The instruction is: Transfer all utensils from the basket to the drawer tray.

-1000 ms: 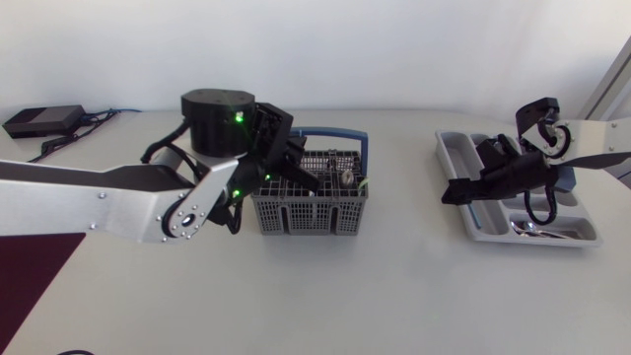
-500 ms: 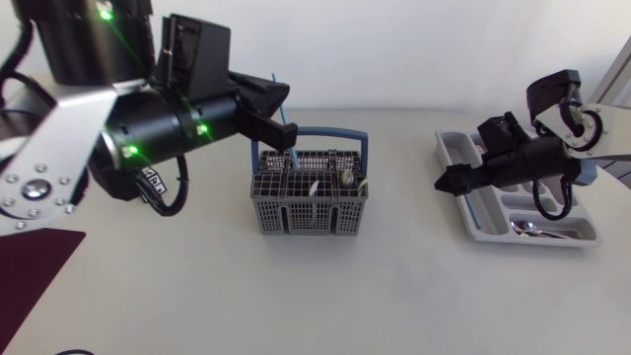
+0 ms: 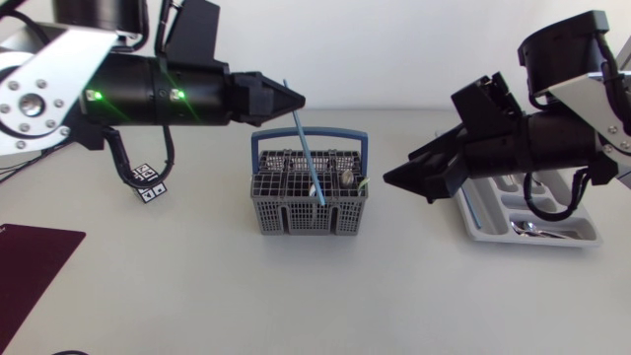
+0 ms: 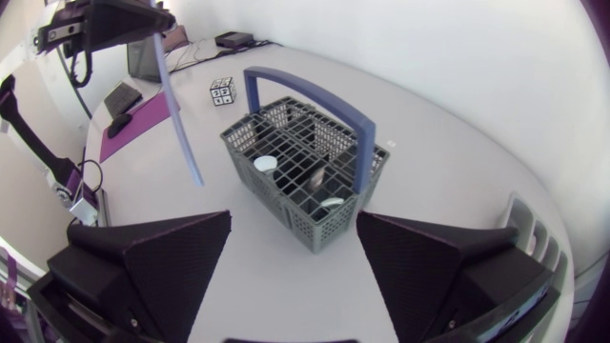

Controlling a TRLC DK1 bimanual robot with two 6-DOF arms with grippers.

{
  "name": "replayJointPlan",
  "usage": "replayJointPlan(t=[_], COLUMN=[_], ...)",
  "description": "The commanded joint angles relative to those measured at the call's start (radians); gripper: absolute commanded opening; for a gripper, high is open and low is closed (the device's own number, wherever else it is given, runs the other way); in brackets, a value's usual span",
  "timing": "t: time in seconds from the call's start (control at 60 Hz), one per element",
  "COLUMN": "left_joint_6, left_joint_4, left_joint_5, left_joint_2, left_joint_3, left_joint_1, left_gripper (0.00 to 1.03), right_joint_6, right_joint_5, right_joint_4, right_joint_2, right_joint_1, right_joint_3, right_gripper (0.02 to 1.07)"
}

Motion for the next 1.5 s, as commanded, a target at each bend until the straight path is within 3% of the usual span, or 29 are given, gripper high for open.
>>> replayJointPlan(t=[0.0,0.183,0.383,0.733,0.95,1.1,1.483], left_joint_6=[-0.033,-0.074,-0.111,-0.111,-0.111,-0.111,-0.117], left_joint_4=[-0.014,-0.014,-0.016,-0.013,-0.013,-0.013,-0.011], left_joint_5=[0.056,0.148,0.216,0.217,0.219,0.219,0.219], left_joint_2=[0.072,0.154,0.184,0.192,0.192,0.192,0.187], left_joint_3=[0.033,0.043,0.061,0.063,0.061,0.06,0.06], left_joint_1=[0.012,0.021,0.02,0.001,0.0,-0.003,-0.003], left_gripper=[0.04,0.04,0.04,0.04,0.04,0.04,0.04], right_joint_6=[0.001,0.026,0.055,0.08,0.092,0.099,0.101], right_joint_5=[-0.009,-0.016,-0.052,-0.05,-0.041,-0.036,-0.036], right_joint_4=[-0.01,0.001,0.018,0.05,0.056,0.065,0.064], right_joint_2=[0.003,0.041,0.103,0.14,0.146,0.163,0.187], right_joint_1=[0.048,0.143,0.202,0.291,0.289,0.278,0.269], right_joint_3=[-0.02,-0.012,0.0,0.003,0.003,0.008,0.008], right_gripper=[0.95,0.92,0.77,0.44,0.37,0.19,0.09])
